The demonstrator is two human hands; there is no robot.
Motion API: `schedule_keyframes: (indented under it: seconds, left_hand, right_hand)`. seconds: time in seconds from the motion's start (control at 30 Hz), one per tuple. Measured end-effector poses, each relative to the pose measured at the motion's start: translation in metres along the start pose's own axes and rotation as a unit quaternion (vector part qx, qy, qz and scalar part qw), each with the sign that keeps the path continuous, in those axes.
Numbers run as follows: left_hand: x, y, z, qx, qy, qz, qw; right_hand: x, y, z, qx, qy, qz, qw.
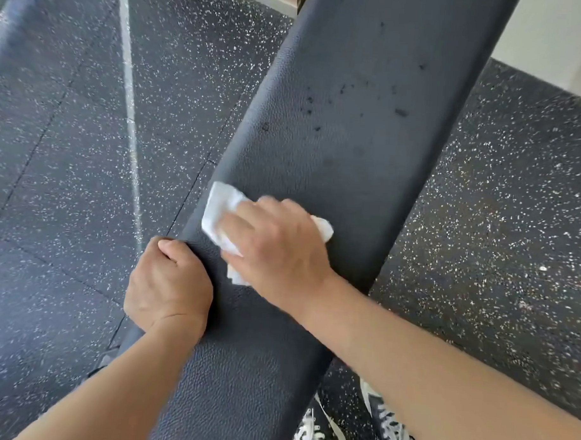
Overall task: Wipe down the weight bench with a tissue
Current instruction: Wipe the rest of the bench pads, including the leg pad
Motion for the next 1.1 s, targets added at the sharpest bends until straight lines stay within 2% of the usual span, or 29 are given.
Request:
schedule_keyframes:
  seconds: [0.1, 0.23, 0.33, 0.4, 0.47, 0.53, 0.6, 0.63, 0.73, 0.87, 1.0, 1.1]
  left_hand:
    - [0.000, 0.000, 0.000, 0.000, -0.003, 0.003, 1.000]
    - [-0.001, -0.001, -0.001, -0.001, -0.016, 0.008, 1.000]
    - [-0.002, -0.002, -0.001, 0.001, -0.020, 0.008, 1.000]
    - [-0.003, -0.002, -0.002, 0.001, -0.021, 0.011, 1.000]
    - [-0.003, -0.002, -0.002, 0.001, -0.020, 0.011, 1.000]
    - [-0.003, -0.002, -0.003, -0.003, -0.016, 0.009, 1.000]
    - [-0.003, -0.002, -0.003, -0.005, -0.012, 0.010, 1.000]
    - [-0.004, -0.002, -0.003, -0.005, -0.012, 0.012, 1.000]
    - [-0.005, -0.003, -0.003, -0.001, -0.018, 0.014, 1.000]
    - [-0.003, -0.004, -0.001, 0.006, -0.027, 0.017, 0.999]
    - [-0.004, -0.004, -0.001, 0.009, -0.035, 0.024, 0.999]
    - [-0.005, -0.006, -0.002, 0.016, -0.040, 0.028, 0.999]
  right_hand:
    - [-0.001, 0.031, -0.040, -0.040, 0.038, 0.028, 0.998]
    - [-0.037, 0.002, -0.084, -0.121, 0.098, 0.023, 0.988]
    - [-0.069, -0.062, -0.071, -0.146, 0.048, -0.017, 0.988]
    - [-0.084, -0.118, -0.038, -0.075, -0.024, -0.063, 0.995]
    - [-0.091, -0.158, -0.007, 0.031, -0.071, -0.087, 0.993]
    - [-0.086, -0.168, 0.002, 0.123, -0.081, -0.100, 0.984]
    - [-0.081, -0.148, -0.003, 0.152, -0.087, -0.113, 0.978]
    - [-0.077, -0.129, -0.009, 0.132, -0.077, -0.111, 0.982]
    - [-0.050, -0.046, -0.057, -0.016, 0.012, -0.089, 0.996]
    - [-0.038, 0.032, -0.131, -0.145, 0.074, 0.053, 0.985]
    - [-0.042, 0.018, -0.125, -0.216, 0.076, 0.092, 0.969]
    - [-0.049, -0.031, -0.091, -0.265, 0.046, -0.022, 0.963]
Point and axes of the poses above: each hand's wrist, its own z-axis towards the middle knuckle, its own x-axis out of the palm, y = z × x, the point moved 5 cm from there along z, towards the middle knuckle, and after that the axes turned 7 degrees about -y, right-handed, at the moved point
